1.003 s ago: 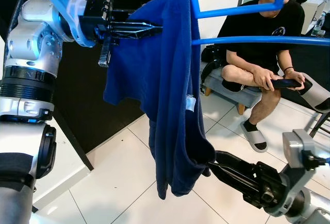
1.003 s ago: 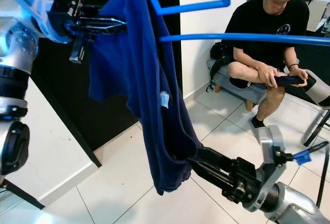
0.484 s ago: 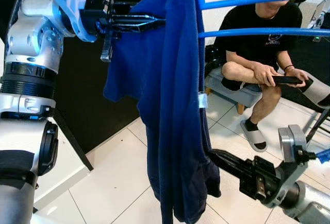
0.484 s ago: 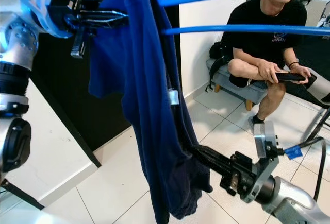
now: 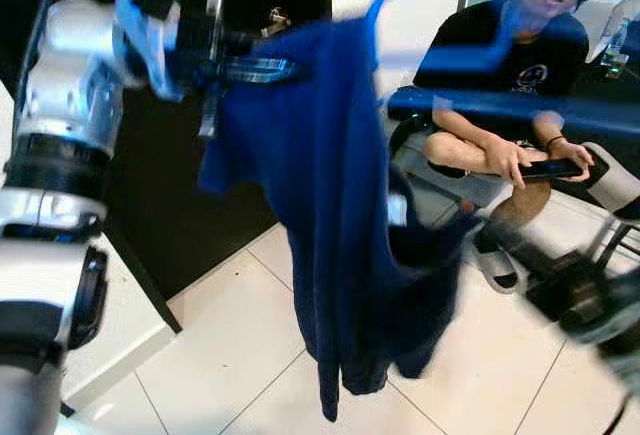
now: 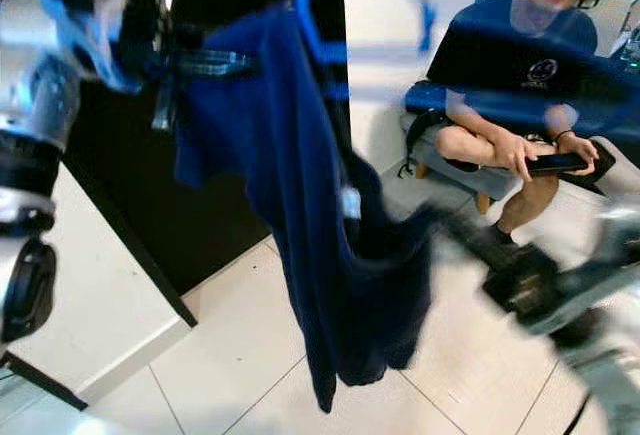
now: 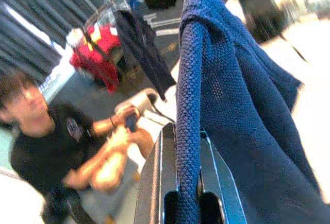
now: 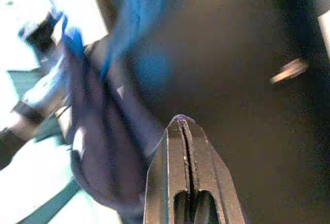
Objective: Hang hanger
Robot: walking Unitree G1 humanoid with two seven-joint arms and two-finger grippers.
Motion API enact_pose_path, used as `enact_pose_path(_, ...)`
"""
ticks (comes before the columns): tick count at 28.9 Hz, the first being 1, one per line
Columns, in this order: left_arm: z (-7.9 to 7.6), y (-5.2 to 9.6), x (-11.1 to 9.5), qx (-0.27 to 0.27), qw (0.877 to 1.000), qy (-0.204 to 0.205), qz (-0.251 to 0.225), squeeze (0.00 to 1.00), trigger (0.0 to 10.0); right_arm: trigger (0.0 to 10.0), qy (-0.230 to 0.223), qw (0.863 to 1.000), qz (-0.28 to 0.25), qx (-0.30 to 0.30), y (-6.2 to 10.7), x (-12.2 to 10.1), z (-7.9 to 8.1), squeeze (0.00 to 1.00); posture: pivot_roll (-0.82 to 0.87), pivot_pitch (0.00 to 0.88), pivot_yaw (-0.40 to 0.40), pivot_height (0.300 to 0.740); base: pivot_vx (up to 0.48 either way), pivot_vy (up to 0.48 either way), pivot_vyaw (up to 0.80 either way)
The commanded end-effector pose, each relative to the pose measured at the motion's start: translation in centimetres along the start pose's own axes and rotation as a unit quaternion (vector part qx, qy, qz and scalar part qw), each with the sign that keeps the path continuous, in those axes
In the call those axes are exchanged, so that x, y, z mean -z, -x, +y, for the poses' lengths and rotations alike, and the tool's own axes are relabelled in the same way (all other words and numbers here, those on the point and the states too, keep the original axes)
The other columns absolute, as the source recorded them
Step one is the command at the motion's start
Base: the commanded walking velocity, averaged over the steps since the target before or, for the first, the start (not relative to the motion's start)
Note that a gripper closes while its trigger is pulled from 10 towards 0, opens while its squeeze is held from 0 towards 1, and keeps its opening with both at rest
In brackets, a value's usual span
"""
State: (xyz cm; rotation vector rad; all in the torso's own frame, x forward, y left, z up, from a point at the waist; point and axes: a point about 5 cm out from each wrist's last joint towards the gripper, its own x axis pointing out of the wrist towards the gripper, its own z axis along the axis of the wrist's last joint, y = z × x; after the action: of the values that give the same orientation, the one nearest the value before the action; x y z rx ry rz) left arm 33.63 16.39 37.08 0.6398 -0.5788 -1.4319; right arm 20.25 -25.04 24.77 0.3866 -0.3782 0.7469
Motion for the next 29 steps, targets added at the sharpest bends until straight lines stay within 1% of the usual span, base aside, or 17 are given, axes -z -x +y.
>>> enact_pose_path(1,-0.1,0.9,0.0,0.0,1.0,-0.009,0.018,0.0,0.0,0.0,-0.001,1.0,-0.028,0.007,0.0,-0.7,-0.1,0.0,-0.06,0.036,0.079,0.74,0.0,0.0,0.0)
enact_pose_path(2,-0.3,1.1,0.1,0.0,1.0,-0.012,0.023,0.0,0.0,0.0,0.004,0.999,-0.04,0.018,0.1,-1.2,-0.4,0.0,-0.06,0.037,0.075,0.74,0.0,0.0,0.0)
enact_pose_path(3,-0.3,1.1,0.1,0.0,1.0,-0.012,0.023,0.0,0.0,0.0,0.004,0.999,-0.04,0.018,0.1,-1.2,-0.4,0.0,-0.06,0.037,0.075,0.74,0.0,0.0,0.0)
enact_pose_path(4,-0.3,1.1,0.1,-0.005,0.999,-0.022,0.028,0.0,0.0,0.0,0.005,0.999,-0.046,0.027,0.2,-1.4,-0.8,0.0,-0.06,0.036,0.072,0.74,0.0,0.0,0.0)
enact_pose_path(6,-0.3,1.1,0.1,-0.005,0.999,-0.022,0.028,0.0,0.0,0.0,0.005,0.999,-0.046,0.027,0.2,-1.4,-0.8,0.0,-0.06,0.036,0.072,0.74,0.0,0.0,0.0)
enact_pose_path(8,0.0,1.5,-0.2,-0.026,0.998,-0.052,0.039,0.0,0.0,0.0,0.003,0.997,-0.062,0.055,0.6,-1.9,-1.7,0.0,-0.05,0.036,0.072,0.74,0.0,0.0,0.0)
enact_pose_path(9,0.0,1.5,-0.2,-0.026,0.998,-0.052,0.039,0.0,0.0,0.0,0.003,0.997,-0.062,0.055,0.6,-1.9,-1.7,0.0,-0.05,0.036,0.072,0.74,0.0,0.0,0.0)
enact_pose_path(10,0.2,1.7,-0.3,-0.036,0.996,-0.069,0.046,0.0,0.0,0.0,0.001,0.995,-0.069,0.067,0.8,-2.1,-2.0,0.0,-0.05,0.036,0.071,0.74,0.0,0.0,0.0)
enact_pose_path(11,0.2,1.7,-0.3,-0.036,0.996,-0.069,0.046,0.0,0.0,0.0,0.001,0.995,-0.069,0.067,0.8,-2.1,-2.0,0.0,-0.05,0.036,0.071,0.74,0.0,0.0,0.0)
enact_pose_path(12,0.3,1.8,-0.4,-0.042,0.995,-0.08,0.052,0.0,0.0,0.0,-0.001,0.995,-0.073,0.074,0.9,-2.2,-2.2,0.0,-0.05,0.036,0.071,0.74,0.0,0.0,0.0)
enact_pose_path(14,0.3,1.8,-0.4,-0.042,0.995,-0.08,0.052,0.0,0.0,0.0,-0.001,0.995,-0.073,0.074,0.9,-2.2,-2.2,0.0,-0.05,0.036,0.071,0.74,0.0,0.0,0.0)
enact_pose_path(17,0.4,2.0,-0.6,-0.053,0.989,-0.119,0.066,0.0,0.0,0.0,-0.009,0.992,-0.081,0.095,1.0,-2.5,-2.6,0.0,-0.05,0.035,0.069,0.74,0.0,0.0,0.0)
enact_pose_path(19,0.4,2.0,-0.6,-0.053,0.989,-0.119,0.066,0.0,0.0,0.0,-0.009,0.992,-0.081,0.095,1.0,-2.5,-2.6,0.0,-0.05,0.035,0.069,0.74,0.0,0.0,0.0)
enact_pose_path(22,0.5,2.0,-0.6,-0.057,0.988,-0.127,0.069,0.0,0.0,0.0,-0.011,0.992,-0.082,0.099,1.1,-2.5,-2.8,0.0,-0.05,0.035,0.069,0.74,0.0,0.0,0.0)
enact_pose_path(23,0.6,2.2,-0.6,-0.061,0.985,-0.138,0.078,0.0,0.0,0.0,-0.012,0.991,-0.084,0.103,1.0,-2.6,-2.8,0.0,-0.05,0.035,0.069,0.74,0.0,0.0,0.0)
enact_pose_path(25,0.6,2.2,-0.6,-0.061,0.985,-0.138,0.078,0.0,0.0,0.0,-0.012,0.991,-0.084,0.103,1.0,-2.6,-2.8,0.0,-0.05,0.035,0.069,0.74,0.0,0.0,0.0)
enact_pose_path(29,0.5,2.5,-0.2,-0.06,0.98,-0.155,0.112,0.0,0.0,0.0,-0.017,0.99,-0.085,0.109,0.8,-2.9,-2.9,0.0,-0.06,0.03,0.066,0.74,0.0,0.0,0.0)
